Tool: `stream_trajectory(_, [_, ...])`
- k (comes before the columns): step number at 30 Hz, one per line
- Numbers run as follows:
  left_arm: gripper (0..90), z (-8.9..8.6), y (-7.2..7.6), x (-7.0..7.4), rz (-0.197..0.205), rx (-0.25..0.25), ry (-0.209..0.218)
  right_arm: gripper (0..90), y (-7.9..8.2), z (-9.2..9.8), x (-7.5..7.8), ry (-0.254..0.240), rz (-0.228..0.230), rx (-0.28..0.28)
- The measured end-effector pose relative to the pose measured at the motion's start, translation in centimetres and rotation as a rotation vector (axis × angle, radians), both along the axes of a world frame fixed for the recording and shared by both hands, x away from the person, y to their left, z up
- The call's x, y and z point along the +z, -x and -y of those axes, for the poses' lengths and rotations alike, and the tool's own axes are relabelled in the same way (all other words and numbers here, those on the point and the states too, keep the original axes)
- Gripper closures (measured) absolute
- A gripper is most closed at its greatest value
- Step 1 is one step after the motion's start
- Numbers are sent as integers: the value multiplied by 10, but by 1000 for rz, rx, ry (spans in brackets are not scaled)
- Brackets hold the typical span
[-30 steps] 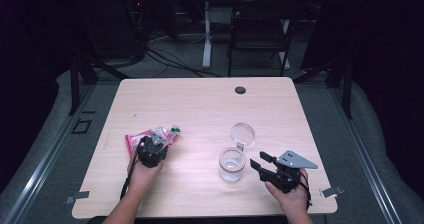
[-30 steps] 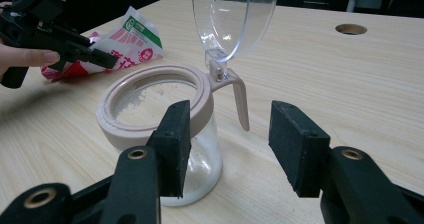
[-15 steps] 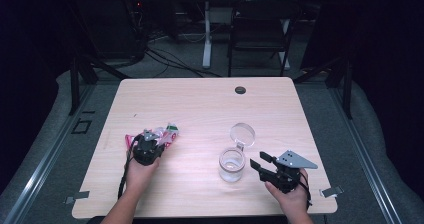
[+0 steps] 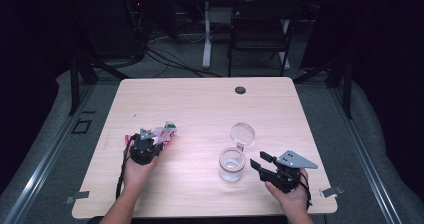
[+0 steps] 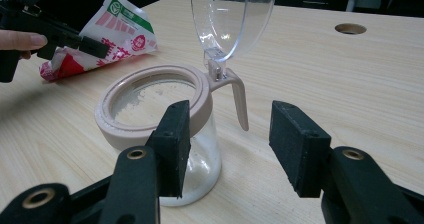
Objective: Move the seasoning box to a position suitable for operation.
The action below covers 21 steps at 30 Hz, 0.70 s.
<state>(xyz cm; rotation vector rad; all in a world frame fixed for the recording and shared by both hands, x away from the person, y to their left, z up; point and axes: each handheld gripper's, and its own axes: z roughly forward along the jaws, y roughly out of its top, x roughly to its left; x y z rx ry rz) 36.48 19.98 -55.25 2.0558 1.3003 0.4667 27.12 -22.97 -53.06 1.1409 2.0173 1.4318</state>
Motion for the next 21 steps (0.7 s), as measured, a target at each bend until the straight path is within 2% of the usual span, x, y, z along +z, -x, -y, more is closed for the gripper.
stream_trajectory(6, [890,-5,4,5,10,5,20,507,-1,-1,0,1,1,3])
stream_trajectory(12, [891,-16,10,13,32,22,79,506,-1,-1,0,-1,0,5])
stream_trajectory(21, [894,-32,18,24,67,43,128,505,-1,-1,0,-2,3,-2])
